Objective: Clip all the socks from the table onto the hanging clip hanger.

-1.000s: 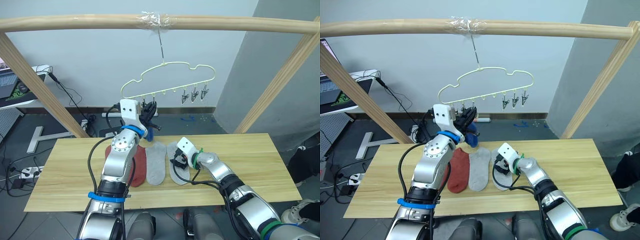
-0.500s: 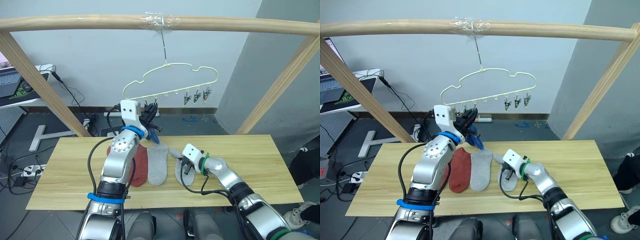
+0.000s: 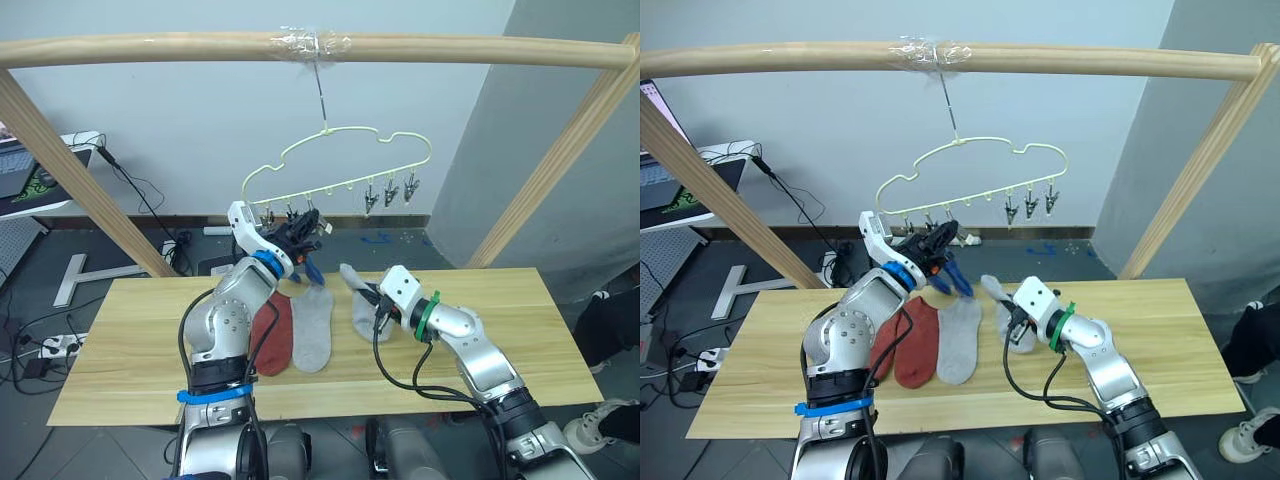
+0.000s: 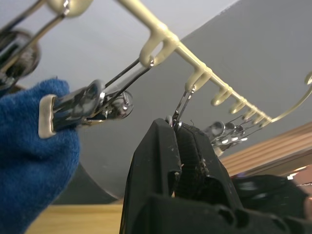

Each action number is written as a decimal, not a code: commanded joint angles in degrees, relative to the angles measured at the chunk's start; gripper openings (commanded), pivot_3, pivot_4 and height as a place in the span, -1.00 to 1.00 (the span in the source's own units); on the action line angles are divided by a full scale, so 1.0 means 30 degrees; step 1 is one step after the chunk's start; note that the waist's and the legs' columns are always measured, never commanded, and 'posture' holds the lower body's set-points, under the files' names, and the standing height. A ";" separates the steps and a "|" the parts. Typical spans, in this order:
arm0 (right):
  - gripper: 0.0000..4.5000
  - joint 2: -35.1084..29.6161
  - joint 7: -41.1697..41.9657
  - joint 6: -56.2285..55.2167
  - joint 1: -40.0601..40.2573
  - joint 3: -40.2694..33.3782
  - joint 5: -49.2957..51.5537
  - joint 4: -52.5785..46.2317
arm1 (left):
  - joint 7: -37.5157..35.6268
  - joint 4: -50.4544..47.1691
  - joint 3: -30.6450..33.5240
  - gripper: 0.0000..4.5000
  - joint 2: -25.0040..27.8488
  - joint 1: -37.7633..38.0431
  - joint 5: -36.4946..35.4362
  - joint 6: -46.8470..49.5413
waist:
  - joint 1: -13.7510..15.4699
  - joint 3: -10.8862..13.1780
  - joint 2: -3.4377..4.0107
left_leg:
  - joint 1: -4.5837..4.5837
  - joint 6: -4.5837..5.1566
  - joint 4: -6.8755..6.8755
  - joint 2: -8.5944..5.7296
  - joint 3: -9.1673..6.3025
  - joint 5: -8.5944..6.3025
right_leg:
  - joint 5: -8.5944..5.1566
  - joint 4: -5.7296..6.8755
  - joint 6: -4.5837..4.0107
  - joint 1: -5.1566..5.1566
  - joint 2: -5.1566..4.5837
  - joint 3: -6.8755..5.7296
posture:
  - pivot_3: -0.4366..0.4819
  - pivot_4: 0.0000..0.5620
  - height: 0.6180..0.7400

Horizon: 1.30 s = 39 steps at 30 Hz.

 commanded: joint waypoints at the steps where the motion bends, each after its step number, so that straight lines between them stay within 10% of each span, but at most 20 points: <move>1: -0.99 0.0096 -0.0678 0.0448 -0.0186 -0.0288 -0.0105 -0.1265 | 0.0591 -0.0056 0.0207 -1.00 0.0076 0.0029 -0.0657 0.0762 | 0.0001 0.0000 0.0000 | 0.0000 -0.0001 0.0000 -0.0001 0.0002 0.0001 | 0.0000 -0.0003 0.0000 0.0000 0.0000 0.0003 | -0.05 -0.37 1.00; 34: -0.99 0.1040 -0.2044 0.0463 -0.3425 0.0492 -0.0984 -0.0047 | 0.0639 -0.0978 -0.1025 -1.00 0.0542 0.0503 -0.1841 0.0873 | 0.0030 0.0005 -0.0005 | -0.0024 -0.0005 -0.0039 0.0000 -0.0009 0.0001 | -0.0001 -0.0073 -0.0002 -0.0001 -0.0017 0.0012 | -0.02 -0.33 1.00; 39: -1.00 0.1029 -0.2052 0.0521 -0.3274 0.0509 -0.0895 -0.0212 | 0.0625 -0.1035 -0.1061 -0.13 0.0788 0.0535 -0.1878 0.0894 | 0.0026 0.0009 -0.0005 | -0.0028 -0.0005 -0.0050 0.0003 -0.0011 0.0001 | -0.0002 -0.0079 -0.0003 -0.0007 -0.0016 0.0012 | -0.02 -0.33 1.00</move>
